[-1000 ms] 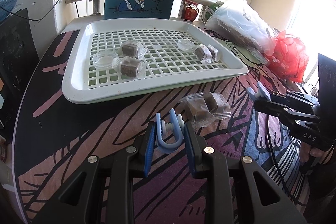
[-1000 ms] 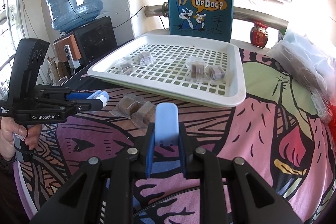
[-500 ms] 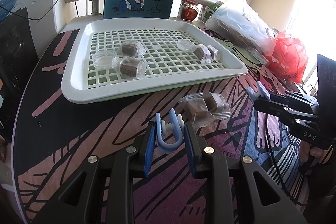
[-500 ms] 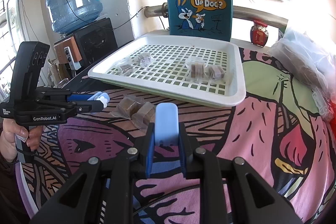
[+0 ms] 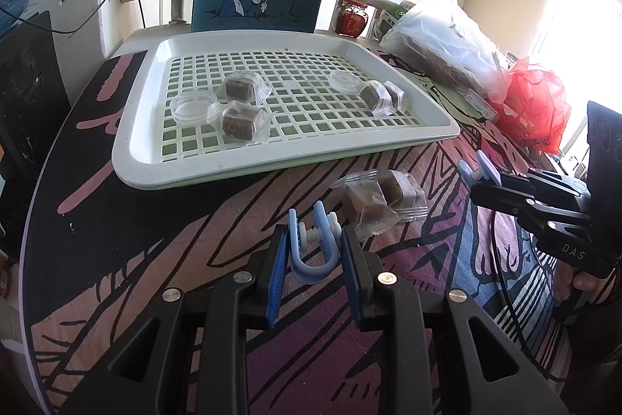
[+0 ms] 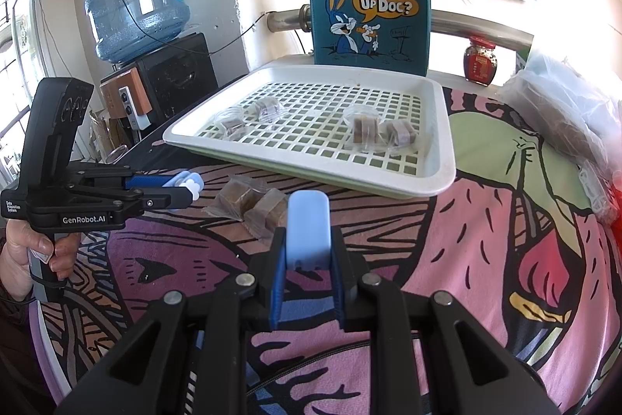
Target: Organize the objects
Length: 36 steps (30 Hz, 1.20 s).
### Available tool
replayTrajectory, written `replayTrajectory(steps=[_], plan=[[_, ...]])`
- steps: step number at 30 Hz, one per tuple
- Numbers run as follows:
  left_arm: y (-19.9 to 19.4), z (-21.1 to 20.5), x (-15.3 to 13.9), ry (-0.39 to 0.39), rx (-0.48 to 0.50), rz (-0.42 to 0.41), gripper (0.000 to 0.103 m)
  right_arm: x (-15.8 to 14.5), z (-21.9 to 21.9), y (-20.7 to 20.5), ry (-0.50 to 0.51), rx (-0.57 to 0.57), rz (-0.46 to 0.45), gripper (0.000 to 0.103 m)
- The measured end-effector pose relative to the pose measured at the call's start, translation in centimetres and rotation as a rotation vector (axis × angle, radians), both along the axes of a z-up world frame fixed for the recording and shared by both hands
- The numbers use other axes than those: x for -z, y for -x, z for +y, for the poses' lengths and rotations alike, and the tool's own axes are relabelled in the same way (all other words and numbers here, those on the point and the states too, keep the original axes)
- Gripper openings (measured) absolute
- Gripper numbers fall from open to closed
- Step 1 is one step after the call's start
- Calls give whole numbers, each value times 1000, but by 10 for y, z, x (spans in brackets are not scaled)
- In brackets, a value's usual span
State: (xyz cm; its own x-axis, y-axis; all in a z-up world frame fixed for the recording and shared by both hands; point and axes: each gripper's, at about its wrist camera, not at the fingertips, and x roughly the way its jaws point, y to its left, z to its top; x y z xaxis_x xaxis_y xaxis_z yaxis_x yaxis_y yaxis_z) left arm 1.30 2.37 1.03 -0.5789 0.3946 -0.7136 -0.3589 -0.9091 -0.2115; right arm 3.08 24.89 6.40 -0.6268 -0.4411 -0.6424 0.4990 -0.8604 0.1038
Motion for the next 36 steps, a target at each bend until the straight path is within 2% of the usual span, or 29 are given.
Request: replayTrajectory(steps=[36], plan=[[0, 1, 2, -1, 2, -7, 26, 0, -2, -2, 4, 0, -1, 20]])
